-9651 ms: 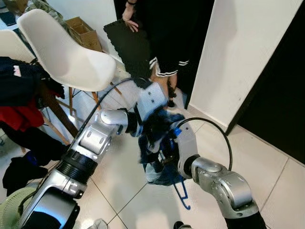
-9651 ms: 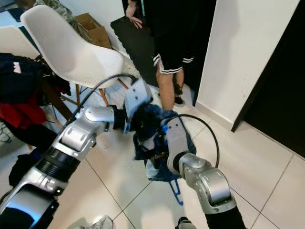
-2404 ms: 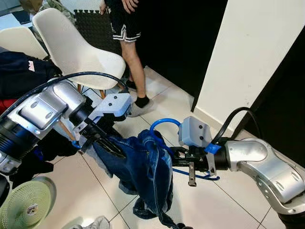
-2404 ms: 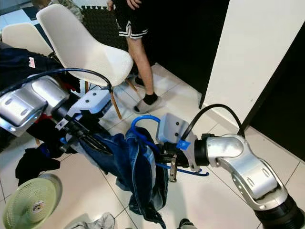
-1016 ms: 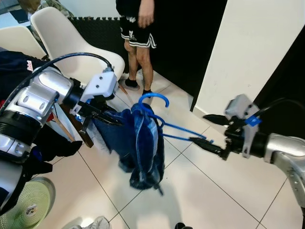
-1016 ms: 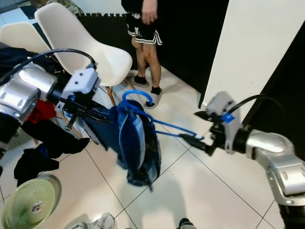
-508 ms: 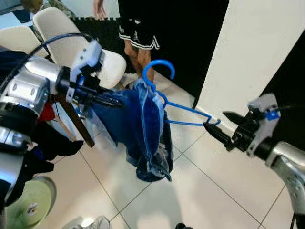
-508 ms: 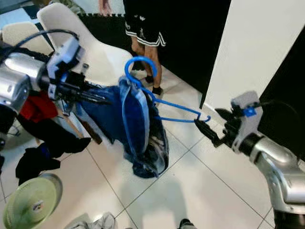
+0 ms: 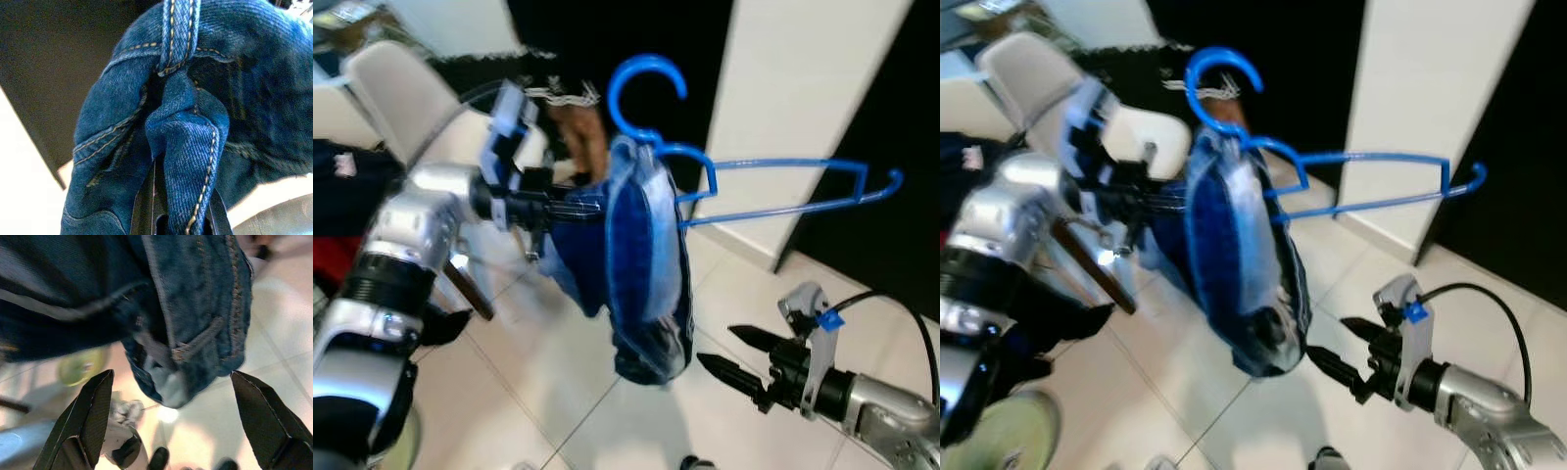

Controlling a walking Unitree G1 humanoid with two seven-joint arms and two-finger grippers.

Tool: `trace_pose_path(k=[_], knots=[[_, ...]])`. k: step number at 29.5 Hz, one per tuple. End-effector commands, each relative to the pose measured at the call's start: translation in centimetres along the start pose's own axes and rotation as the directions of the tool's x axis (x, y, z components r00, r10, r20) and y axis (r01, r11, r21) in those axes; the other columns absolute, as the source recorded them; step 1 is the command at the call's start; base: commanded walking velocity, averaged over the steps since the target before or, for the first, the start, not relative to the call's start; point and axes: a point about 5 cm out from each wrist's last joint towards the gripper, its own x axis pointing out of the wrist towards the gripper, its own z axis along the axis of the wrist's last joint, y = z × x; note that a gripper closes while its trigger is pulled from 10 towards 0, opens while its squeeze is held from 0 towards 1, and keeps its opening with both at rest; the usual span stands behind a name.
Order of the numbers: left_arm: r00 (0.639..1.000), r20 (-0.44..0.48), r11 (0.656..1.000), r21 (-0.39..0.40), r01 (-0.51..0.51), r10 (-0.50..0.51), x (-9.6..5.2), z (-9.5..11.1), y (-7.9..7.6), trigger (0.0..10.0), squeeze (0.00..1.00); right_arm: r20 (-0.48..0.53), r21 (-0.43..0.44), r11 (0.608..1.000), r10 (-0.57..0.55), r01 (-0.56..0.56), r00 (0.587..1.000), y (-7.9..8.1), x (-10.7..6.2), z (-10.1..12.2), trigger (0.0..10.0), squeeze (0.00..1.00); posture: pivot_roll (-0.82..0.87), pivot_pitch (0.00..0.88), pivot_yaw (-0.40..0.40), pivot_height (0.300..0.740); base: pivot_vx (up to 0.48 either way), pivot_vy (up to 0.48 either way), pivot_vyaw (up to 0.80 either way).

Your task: Hang hanger

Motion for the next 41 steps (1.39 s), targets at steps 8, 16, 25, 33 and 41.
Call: trace_pose_path(k=[8,16,25,33,41], knots=[[0.996,-0.082,0.998,-0.046,-0.040,0.036,0.2,-3.7,-2.4,10.0,0.00,0.021,0.029,0.996,-0.090,0.090,0.996,-0.9,-0.5,0.4,10.0,0.00,0.02,0.210,0.074,0.740,0.000,0.000,-0.80],[0.977,-0.155,0.989,-0.017,-0.149,0.145,-0.4,-5.2,-3.0,10.0,0.00,0.012,0.045,0.959,-0.282,0.281,0.959,-3.1,-1.4,0.4,10.0,0.00,0.02,0.213,0.074,0.740,0.000,0.000,-0.80],[0.934,-0.122,0.942,0.036,-0.334,0.336,1.1,-6.1,-3.4,10.0,0.00,0.034,0.099,0.952,-0.294,0.289,0.955,-1.9,-0.5,0.1,10.0,0.00,0.01,0.215,0.075,0.740,0.000,0.000,-0.80],[0.897,-0.039,0.898,0.039,-0.439,0.440,2.2,-5.6,-3.0,10.0,0.00,0.048,0.094,0.971,-0.224,0.219,0.973,-1.0,0.2,0.4,10.0,0.00,0.01,0.206,0.067,0.740,0.000,0.000,-0.80],[0.901,0.029,0.900,0.056,-0.433,0.432,2.3,-3.9,-2.3,10.0,0.00,0.109,0.107,0.978,-0.191,0.180,0.975,-0.7,1.1,1.7,10.0,0.00,0.01,0.201,0.060,0.740,0.000,0.000,-0.80]])
